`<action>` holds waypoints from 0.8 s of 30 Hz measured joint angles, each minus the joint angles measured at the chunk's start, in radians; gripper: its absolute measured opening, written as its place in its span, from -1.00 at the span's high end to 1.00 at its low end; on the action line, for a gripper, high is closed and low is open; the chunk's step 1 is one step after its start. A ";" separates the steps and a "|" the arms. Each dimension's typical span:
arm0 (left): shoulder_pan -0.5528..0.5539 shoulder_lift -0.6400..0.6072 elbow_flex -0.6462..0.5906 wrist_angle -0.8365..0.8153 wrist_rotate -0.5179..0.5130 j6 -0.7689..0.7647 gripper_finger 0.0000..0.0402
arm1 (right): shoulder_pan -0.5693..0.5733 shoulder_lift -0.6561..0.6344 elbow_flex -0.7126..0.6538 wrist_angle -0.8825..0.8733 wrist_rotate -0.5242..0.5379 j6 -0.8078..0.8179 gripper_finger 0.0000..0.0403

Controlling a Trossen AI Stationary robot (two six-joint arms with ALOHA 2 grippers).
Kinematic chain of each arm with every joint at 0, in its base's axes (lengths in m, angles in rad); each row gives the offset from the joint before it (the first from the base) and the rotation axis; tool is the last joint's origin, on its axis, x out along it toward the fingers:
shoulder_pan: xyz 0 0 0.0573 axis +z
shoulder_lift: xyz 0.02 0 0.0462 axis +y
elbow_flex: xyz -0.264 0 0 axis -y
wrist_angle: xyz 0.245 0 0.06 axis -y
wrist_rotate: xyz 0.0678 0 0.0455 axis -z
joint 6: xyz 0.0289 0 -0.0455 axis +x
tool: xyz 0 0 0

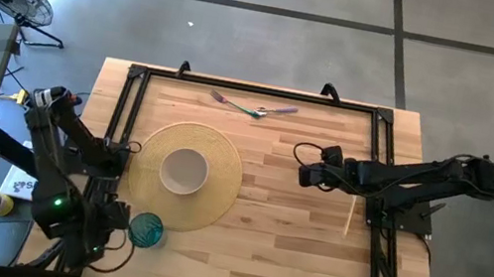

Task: Pick & Place Utensil
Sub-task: Put the cup on the brown mat

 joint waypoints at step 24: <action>-0.065 0.001 -0.344 0.432 -0.106 -0.077 -0.17 | 0.000 0.000 0.000 0.060 -0.022 0.000 0.36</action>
